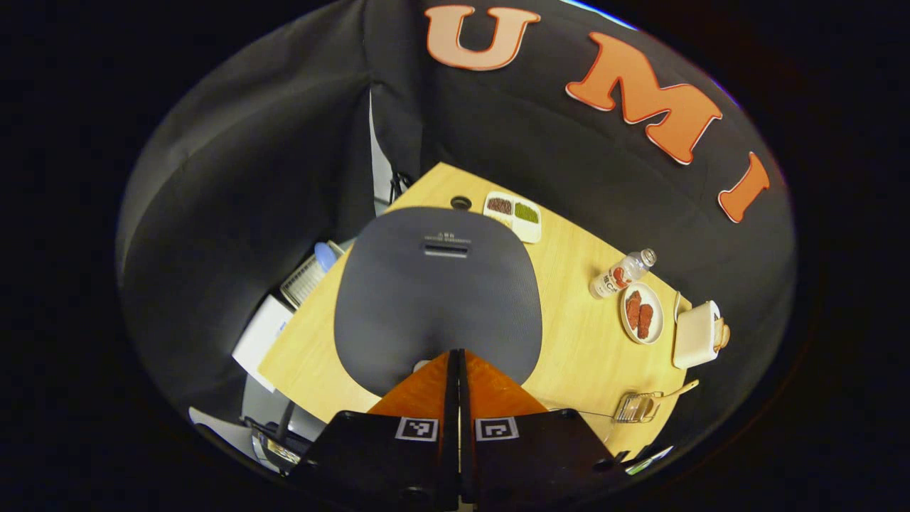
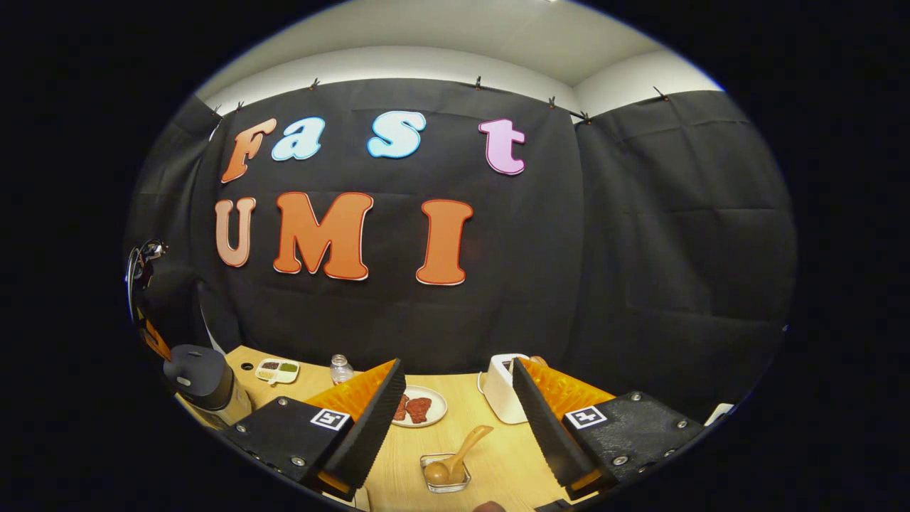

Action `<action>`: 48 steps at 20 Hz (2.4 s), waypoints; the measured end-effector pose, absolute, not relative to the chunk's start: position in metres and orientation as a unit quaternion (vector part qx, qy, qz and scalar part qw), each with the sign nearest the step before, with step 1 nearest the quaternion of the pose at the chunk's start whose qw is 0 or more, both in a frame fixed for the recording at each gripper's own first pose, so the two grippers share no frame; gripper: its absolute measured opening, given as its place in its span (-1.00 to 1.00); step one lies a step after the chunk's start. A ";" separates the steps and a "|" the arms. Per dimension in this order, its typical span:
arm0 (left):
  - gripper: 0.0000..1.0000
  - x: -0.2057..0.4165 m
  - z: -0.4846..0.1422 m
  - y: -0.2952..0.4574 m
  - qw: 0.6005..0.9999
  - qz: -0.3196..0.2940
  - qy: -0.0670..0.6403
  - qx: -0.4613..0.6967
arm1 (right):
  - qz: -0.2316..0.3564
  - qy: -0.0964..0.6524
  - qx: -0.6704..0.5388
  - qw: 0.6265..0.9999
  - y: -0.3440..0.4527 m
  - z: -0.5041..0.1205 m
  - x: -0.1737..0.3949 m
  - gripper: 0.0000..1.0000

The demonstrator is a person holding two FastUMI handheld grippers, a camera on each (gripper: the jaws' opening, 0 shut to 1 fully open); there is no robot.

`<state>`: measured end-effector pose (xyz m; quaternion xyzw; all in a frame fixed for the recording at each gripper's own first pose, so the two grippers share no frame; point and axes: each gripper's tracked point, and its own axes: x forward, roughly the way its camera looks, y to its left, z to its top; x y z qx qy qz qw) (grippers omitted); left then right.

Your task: Close the left gripper, press the button to open the rice cooker; take a wooden spoon from the chopstick holder with the right hand, scoop a spoonful of rice and pour it into the rice cooker, then put the wooden spoon back into the chopstick holder.

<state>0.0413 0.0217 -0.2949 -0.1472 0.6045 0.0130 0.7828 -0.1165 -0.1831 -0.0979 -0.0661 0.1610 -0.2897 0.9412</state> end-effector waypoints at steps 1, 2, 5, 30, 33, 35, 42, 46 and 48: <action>-0.88 0.040 -0.302 0.021 0.773 0.013 0.615 -0.158 | -0.295 0.167 -0.066 0.939 -0.185 -0.101 -0.119 0.89; -0.88 0.037 -0.312 0.019 0.761 0.018 0.626 -0.168 | -0.298 0.172 -0.065 0.937 -0.186 -0.104 -0.122 0.89; -0.91 0.035 -0.333 0.022 0.741 0.029 0.645 -0.185 | -0.310 0.188 -0.066 0.930 -0.192 -0.114 -0.131 0.89; -0.89 0.095 -0.155 0.039 0.949 0.039 0.294 -0.103 | -0.304 0.301 0.054 0.902 -0.208 -0.212 -0.164 0.89; -0.89 0.083 -0.142 0.026 0.959 0.034 0.268 -0.086 | -0.296 0.316 0.064 0.899 -0.211 -0.227 -0.162 0.89; -0.82 0.075 -0.124 0.022 0.969 0.029 0.239 -0.049 | -0.291 0.327 0.066 0.897 -0.217 -0.238 -0.160 0.89; 0.70 0.028 -0.064 -0.001 0.988 0.022 0.150 0.039 | -0.245 0.383 0.086 0.886 -0.230 -0.294 -0.141 0.87; 0.78 -0.008 -0.059 0.010 0.985 0.060 0.147 0.068 | -0.229 0.415 0.101 0.875 -0.246 -0.331 -0.128 0.84; 0.76 -0.022 -0.061 0.016 0.982 0.079 0.155 0.072 | -0.221 0.437 0.101 0.866 -0.254 -0.350 -0.126 0.83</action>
